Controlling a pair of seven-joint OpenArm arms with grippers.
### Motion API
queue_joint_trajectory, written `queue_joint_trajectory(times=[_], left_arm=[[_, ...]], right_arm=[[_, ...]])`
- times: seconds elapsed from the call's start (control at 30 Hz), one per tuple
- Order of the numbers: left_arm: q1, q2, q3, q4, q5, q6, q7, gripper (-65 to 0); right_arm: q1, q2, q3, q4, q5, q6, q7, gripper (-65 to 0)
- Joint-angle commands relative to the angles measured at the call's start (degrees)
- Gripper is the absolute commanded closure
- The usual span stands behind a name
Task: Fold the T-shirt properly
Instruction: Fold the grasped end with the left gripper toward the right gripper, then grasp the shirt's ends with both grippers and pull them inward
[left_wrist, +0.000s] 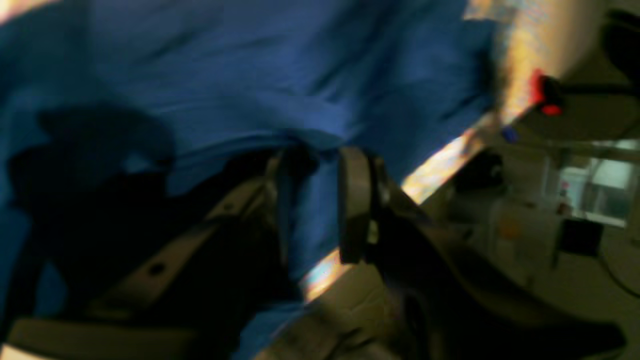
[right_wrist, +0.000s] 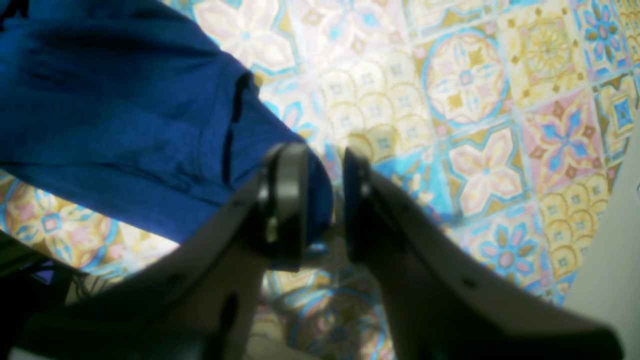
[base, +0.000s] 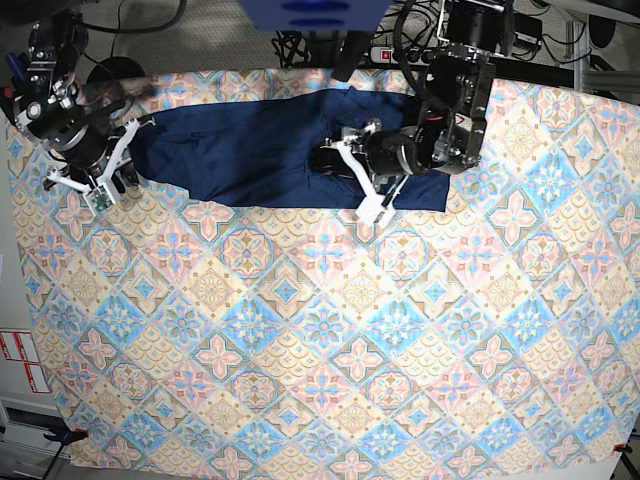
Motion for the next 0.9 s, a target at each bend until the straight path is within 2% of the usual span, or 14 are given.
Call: queue_joint_trajectory(times=[0.0,0.13,0.27,0.37,0.53,0.63,0.77,0.87], left_arm=[[-1.0,0.4,1.3,0.7,0.0,-0.3,-0.3,-14.6],[-2.8,0.2,5.7,1.4,2.2,-0.3,0.2,-14.6],[-1.1,-3.5,6.4,8.3,2.0,-0.3,-0.2,-14.2],[2.6,-7.2,1.3,13.4,1.9,-0.3,-0.2,-14.2],[8.5,-9.4,-9.0,17.8,1.9,-0.3,0.0,-14.4],[10.8,-9.4,-12.8,18.5,1.9,-0.3,0.1,-14.5],[12.5,-9.4,-14.9,18.5,1.9,-0.4,-0.2,-14.5],[12.7,-9.4,-15.5,18.5,1.9,-0.4,-0.2,-14.5]], right_arm=[[0.1,1.0,0.5,1.1,0.3,-0.1,1.0,-12.8],[0.1,1.0,0.6,1.1,0.3,-0.1,1.0,-12.8],[0.1,1.1,2.1,0.8,0.2,-0.1,1.0,-12.8],[0.2,1.1,5.8,-0.4,0.3,-0.1,-0.6,-13.2],[3.5,1.1,7.1,-5.8,0.3,-0.1,-8.7,-26.8],[4.2,1.1,6.8,-6.9,0.9,-0.1,-10.0,-31.5],[6.7,1.2,3.6,-10.0,8.9,-0.1,-10.3,-31.6],[8.7,2.6,2.8,-16.6,15.6,-0.1,-10.3,-31.8]])
